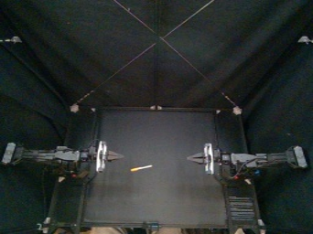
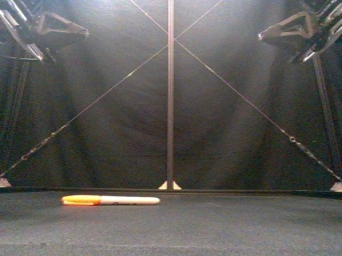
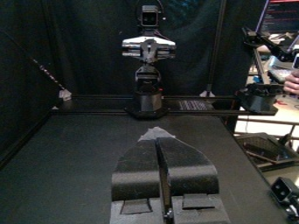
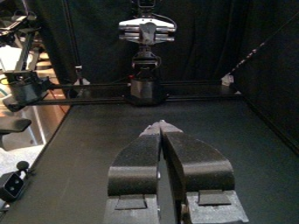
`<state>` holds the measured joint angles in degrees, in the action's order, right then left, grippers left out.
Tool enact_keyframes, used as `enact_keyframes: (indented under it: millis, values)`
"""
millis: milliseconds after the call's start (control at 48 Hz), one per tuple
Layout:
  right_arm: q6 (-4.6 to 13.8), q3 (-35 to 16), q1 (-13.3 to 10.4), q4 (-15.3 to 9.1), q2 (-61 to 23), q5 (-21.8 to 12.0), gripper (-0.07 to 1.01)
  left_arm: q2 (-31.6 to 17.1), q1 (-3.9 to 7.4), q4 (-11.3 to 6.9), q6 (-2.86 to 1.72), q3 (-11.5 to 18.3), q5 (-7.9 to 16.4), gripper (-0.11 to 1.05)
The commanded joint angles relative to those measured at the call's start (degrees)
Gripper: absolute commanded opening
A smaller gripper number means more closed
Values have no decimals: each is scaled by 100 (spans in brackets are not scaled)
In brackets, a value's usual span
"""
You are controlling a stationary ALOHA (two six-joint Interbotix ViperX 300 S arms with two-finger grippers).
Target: Uncap the pen
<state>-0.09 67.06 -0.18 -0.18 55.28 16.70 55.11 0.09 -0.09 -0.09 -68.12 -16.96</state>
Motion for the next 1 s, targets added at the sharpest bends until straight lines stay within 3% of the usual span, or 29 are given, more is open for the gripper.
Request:
enact_keyframes:
  millis: [21, 167, 417, 708, 854, 1000]
  values:
    - [62, -176, -97, 26, -229, 70, -6, -53, -44, -18, -9, 70, -44, -7]
    - [62, -580, -246, 0, -993, 70, 0, -158, -62, -18, 9, 9, -44, 2]
    - [26, -1644, -448, -149, -3023, 35, 12, -923, -264, 18, 44, 53, -44, 5]
    - [62, -2689, -404, -712, -4992, 0, 50, -1345, -264, 97, 44, 44, -18, 7]
    - [53, -3182, -404, -800, -5678, -325, 73, -1345, -264, 97, 44, 26, -18, 14]
    - [26, -3630, -404, -809, -6117, -791, 87, -1345, -255, 79, 35, -18, -18, 22]
